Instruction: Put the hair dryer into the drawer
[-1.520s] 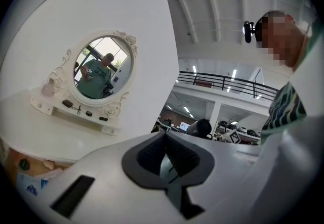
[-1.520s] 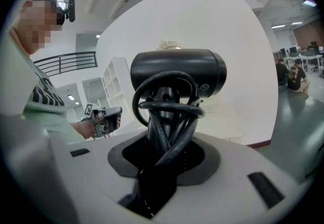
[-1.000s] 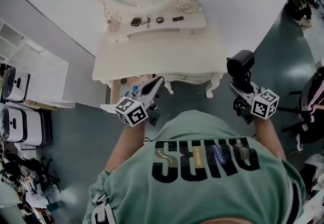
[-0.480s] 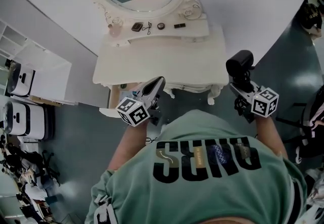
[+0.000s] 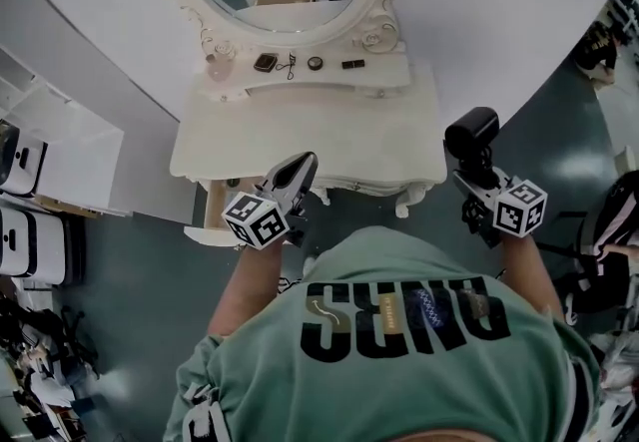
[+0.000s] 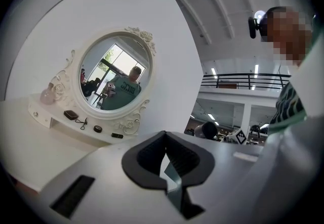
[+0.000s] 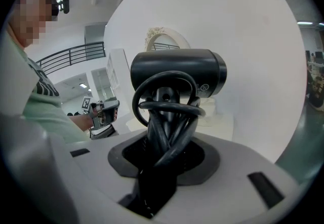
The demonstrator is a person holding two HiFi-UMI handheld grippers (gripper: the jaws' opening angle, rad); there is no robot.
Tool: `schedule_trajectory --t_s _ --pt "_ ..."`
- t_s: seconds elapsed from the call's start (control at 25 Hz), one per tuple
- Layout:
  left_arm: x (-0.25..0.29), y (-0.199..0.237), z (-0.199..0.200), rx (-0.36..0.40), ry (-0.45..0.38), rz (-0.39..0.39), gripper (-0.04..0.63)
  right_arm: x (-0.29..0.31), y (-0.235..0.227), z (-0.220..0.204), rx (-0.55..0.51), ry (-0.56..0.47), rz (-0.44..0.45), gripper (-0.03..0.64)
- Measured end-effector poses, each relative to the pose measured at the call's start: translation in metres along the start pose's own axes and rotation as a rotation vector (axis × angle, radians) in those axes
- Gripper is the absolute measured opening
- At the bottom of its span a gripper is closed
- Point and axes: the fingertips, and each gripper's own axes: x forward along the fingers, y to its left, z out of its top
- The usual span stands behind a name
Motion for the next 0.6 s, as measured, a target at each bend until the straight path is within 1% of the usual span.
schedule_trajectory --t_s 0.12,0.28,0.44,0.6 --pt "-0.023 0.021 0.007 0.006 -0.022 0.047 0.005 0.027 0.016 0.011 -0.05 0.04 0.032 0.126" --pt "-0.068 0.057 0.015 0.007 -0.061 0.143 0.005 0.086 0.044 0.026 -0.122 0.099 0.115 0.126" --pt "-0.132 0.097 0.014 -0.011 -0.1 0.279 0.005 0.166 0.087 0.031 -0.219 0.19 0.238 0.126" --pt "-0.205 0.126 0.007 -0.038 -0.135 0.41 0.005 0.245 0.146 0.026 -0.303 0.282 0.367 0.126"
